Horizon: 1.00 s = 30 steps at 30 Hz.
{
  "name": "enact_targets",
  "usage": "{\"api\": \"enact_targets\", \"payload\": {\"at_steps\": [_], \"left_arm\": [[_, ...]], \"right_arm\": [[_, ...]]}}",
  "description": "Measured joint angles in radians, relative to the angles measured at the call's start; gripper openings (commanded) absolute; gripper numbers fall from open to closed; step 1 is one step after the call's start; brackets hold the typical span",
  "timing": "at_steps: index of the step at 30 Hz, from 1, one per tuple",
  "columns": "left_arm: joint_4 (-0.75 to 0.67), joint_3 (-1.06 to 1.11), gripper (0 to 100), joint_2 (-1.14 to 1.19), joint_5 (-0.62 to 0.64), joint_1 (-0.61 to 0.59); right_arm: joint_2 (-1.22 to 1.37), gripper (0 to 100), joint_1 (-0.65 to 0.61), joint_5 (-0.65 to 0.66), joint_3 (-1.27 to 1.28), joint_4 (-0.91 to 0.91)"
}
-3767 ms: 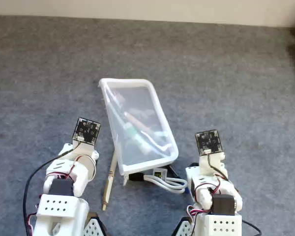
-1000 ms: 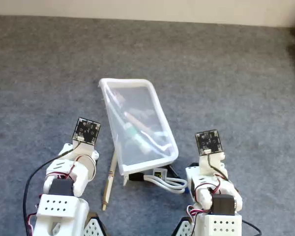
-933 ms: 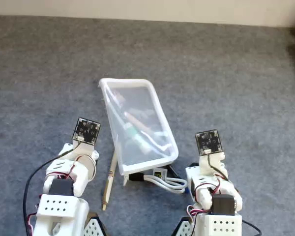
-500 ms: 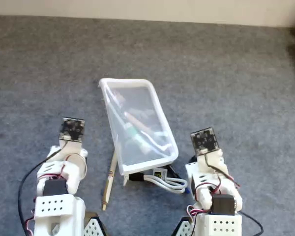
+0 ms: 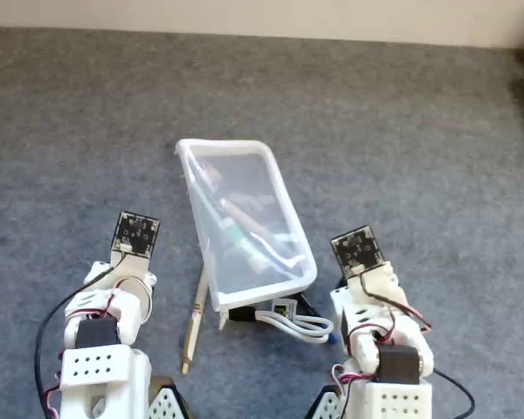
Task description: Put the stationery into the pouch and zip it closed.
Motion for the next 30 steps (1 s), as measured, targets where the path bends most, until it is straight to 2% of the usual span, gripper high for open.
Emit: {"api": "enact_targets", "payload": {"at_steps": [3, 8, 15, 23, 27, 30], "left_arm": [[0.000, 0.000, 0, 0.000, 0.000, -0.009], [0.000, 0.000, 0, 0.000, 0.000, -0.095], [0.000, 0.000, 0, 0.000, 0.000, -0.120], [0.000, 0.000, 0, 0.000, 0.000, -0.120], [0.000, 0.000, 0, 0.000, 0.000, -0.120], [0.000, 0.000, 0, 0.000, 0.000, -0.120]], "right_arm": [[0.000, 1.2, 0.000, 0.000, -0.110, 0.052], [-0.011, 1.3, -0.006, 0.000, -0.235, 0.112], [0.003, 1.3, -0.138, 0.000, -0.316, 0.164], [0.358, 1.9, -0.278, -0.005, -0.494, 0.164], [0.512, 9.4, -0.393, -0.046, -0.542, 0.164], [0.580, 10.3, -0.460, -0.103, -0.545, 0.164]]}}
